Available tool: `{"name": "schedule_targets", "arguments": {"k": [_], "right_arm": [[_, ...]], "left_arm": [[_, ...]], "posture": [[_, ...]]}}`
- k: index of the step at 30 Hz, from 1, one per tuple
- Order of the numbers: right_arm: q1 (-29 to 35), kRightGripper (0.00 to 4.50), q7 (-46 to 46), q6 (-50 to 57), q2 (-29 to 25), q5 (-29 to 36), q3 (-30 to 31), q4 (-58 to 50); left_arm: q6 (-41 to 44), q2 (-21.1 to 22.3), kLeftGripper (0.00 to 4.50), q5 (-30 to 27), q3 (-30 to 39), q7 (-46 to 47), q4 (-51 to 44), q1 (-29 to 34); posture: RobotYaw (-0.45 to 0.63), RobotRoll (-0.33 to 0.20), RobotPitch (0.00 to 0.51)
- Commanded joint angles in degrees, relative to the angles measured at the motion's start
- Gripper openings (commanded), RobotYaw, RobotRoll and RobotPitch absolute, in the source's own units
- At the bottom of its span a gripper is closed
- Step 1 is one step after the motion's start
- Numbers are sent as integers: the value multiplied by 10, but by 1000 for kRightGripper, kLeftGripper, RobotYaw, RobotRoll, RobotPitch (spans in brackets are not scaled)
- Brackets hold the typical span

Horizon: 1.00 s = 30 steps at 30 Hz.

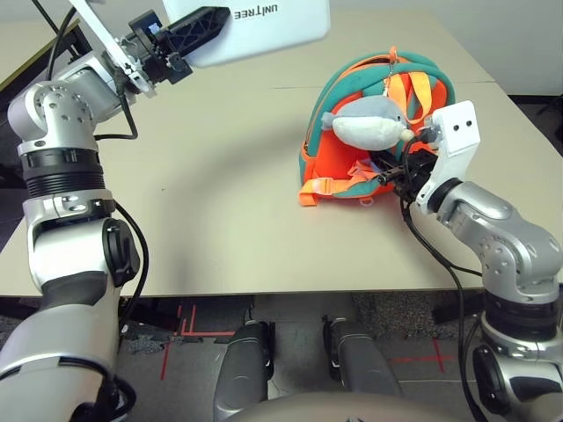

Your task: Put the pencil case into the backpack and zip it.

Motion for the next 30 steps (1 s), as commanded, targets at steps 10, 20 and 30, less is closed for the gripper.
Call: {"name": "schedule_targets", "arguments": {"k": [10,20,30], "right_arm": [[7,203,2,0,-2,-5,16,14],[5,203,1,0,-3,-5,14,14],[1,203,1,-4,-1,-7,16,21]], "left_arm": [[-33,-12,1241,64,-57,-77,13,-28],[-93,-19,1241,138,-118,-144,61,-40],[-173,-40,1241,218,-175,-223,140,-80]], "posture": [[-173,0,109],[-181,0,114],[-181,0,120]]}}
